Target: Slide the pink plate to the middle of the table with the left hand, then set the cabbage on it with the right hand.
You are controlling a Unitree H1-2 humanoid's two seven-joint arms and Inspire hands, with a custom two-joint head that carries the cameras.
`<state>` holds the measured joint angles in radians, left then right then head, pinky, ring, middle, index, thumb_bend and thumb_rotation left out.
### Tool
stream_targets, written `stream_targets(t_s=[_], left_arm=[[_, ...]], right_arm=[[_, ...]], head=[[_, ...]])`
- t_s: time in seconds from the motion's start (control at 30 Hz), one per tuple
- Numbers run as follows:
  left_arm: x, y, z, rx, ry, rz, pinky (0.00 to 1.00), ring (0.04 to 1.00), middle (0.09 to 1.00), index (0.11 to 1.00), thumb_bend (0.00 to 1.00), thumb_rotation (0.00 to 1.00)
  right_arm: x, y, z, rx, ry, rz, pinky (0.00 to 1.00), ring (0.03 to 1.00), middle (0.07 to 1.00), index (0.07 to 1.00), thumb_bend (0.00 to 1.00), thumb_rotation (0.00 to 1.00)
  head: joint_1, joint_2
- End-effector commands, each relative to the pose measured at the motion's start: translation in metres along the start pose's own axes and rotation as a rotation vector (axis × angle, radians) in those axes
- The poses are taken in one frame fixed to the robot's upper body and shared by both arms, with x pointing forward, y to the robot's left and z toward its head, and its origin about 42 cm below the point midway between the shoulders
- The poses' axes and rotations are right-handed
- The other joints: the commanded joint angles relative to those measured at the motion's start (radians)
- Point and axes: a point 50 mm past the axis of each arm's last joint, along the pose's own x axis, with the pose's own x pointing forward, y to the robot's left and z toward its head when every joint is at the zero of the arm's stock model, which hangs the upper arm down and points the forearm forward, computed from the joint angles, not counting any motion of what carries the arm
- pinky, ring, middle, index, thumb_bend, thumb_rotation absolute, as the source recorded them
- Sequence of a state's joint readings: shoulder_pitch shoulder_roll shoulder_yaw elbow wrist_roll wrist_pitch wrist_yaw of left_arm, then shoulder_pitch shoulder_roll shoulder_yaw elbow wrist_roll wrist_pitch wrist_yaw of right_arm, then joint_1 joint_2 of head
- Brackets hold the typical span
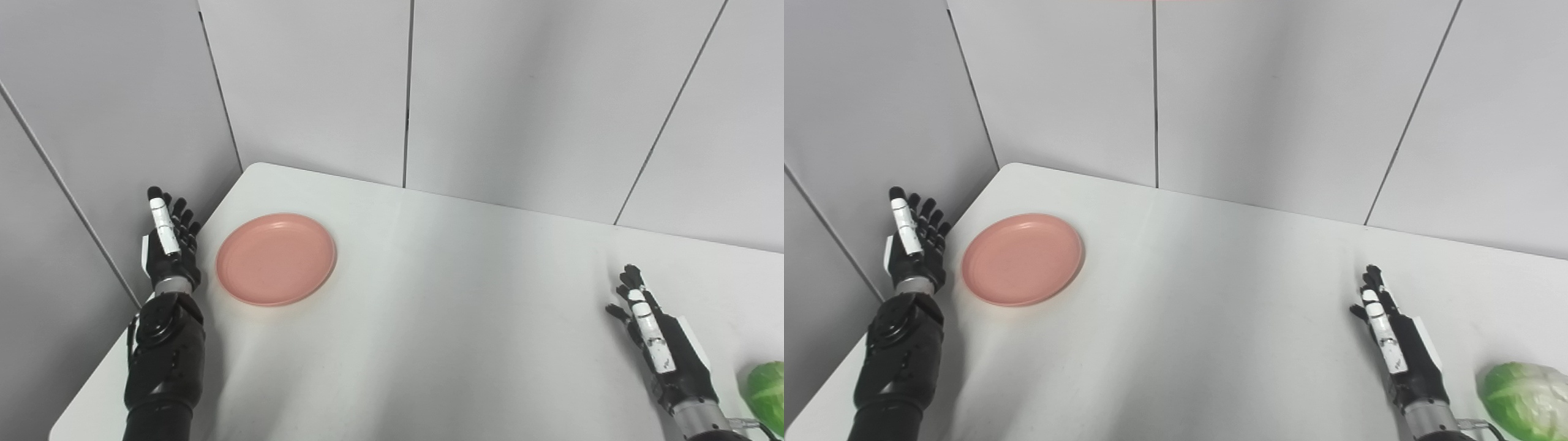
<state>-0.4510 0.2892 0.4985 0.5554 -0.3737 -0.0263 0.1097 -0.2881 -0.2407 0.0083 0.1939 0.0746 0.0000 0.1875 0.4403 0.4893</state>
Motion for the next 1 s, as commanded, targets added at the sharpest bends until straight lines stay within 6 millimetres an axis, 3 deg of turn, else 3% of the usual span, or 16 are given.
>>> stream_targets(t_s=[0.0, 0.2, 0.63, 0.97], left_arm=[[0.013, -0.014, 0.019, -0.009, -0.074, -0.028, 0.95, 0.958, 0.948, 0.949, 0.79, 0.99], [0.013, -0.023, 0.004, -0.015, -0.009, -0.102, 1.00, 0.985, 0.981, 0.988, 0.82, 1.00], [0.007, -0.044, -0.028, 0.037, 0.101, -0.228, 1.00, 1.000, 0.997, 0.995, 0.78, 1.00], [-0.012, -0.075, -0.044, 0.088, 0.154, -0.330, 0.99, 0.978, 0.978, 0.980, 0.79, 1.00]], right_arm=[[0.001, -0.002, 0.002, -0.013, 0.020, 0.010, 1.00, 0.989, 0.998, 1.000, 0.26, 1.00], [0.001, -0.002, 0.001, -0.008, 0.019, 0.011, 1.00, 0.995, 1.000, 1.000, 0.28, 1.00], [0.000, 0.000, 0.003, -0.024, 0.019, 0.019, 1.00, 0.993, 1.000, 1.000, 0.28, 1.00], [-0.001, 0.002, 0.001, 0.011, 0.016, 0.006, 1.00, 0.999, 1.000, 1.000, 0.30, 1.00]], head=[[-0.002, 0.002], [-0.005, 0.005], [-0.014, 0.007], [-0.020, 0.008]])
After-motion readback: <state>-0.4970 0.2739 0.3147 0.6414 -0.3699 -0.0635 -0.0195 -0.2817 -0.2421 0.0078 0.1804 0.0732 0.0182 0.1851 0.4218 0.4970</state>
